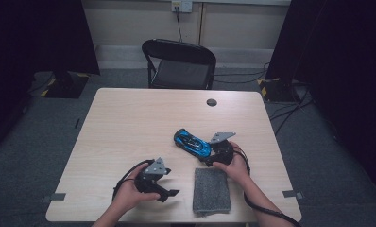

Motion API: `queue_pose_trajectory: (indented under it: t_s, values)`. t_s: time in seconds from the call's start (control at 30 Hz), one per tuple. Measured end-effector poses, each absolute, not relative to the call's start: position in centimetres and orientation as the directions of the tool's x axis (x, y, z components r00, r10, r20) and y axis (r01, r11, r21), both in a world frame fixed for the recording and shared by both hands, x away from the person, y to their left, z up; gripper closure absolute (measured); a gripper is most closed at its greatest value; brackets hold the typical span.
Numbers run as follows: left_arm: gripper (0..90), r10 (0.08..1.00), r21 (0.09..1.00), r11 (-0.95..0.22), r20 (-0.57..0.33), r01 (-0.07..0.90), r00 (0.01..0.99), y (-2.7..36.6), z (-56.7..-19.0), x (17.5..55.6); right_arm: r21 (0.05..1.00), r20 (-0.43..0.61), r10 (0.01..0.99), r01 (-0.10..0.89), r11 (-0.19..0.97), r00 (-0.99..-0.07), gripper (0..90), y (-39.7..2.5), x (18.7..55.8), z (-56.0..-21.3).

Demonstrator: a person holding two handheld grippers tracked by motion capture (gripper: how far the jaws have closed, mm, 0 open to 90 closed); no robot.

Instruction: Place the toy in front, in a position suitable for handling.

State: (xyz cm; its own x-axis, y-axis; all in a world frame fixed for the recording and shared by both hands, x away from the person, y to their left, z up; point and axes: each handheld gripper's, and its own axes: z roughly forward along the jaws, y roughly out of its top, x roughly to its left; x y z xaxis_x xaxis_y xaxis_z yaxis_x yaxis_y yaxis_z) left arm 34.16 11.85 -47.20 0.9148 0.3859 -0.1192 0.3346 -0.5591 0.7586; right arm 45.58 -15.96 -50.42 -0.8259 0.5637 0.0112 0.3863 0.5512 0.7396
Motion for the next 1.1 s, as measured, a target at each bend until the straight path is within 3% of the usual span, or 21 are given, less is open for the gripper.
queue_pose_trajectory:
  t_s: [0.43,0.73,0.87,1.1]
  values:
    - [20.4,0.353,0.789,-0.502,-0.188,0.355,0.917,4.0,-46.3,34.4,0.739,0.011,0.574,0.393,0.547,-0.819,23.1,-15.9,45.5,-50.4]
    - [28.7,0.402,0.771,-0.521,-0.157,0.366,0.902,1.3,-46.8,34.1,0.738,0.011,0.583,0.4,0.543,-0.812,23.5,-15.9,45.4,-50.4]
    - [27.8,0.465,0.748,-0.535,-0.127,0.393,0.876,0.3,-47.4,33.5,0.738,0.011,0.586,0.401,0.542,-0.81,23.5,-15.9,45.3,-50.4]
    - [25.3,0.483,0.738,-0.573,-0.049,0.358,0.874,-0.2,-48.2,32.3,0.738,0.011,0.589,0.404,0.54,-0.808,23.5,-15.9,45.3,-50.4]
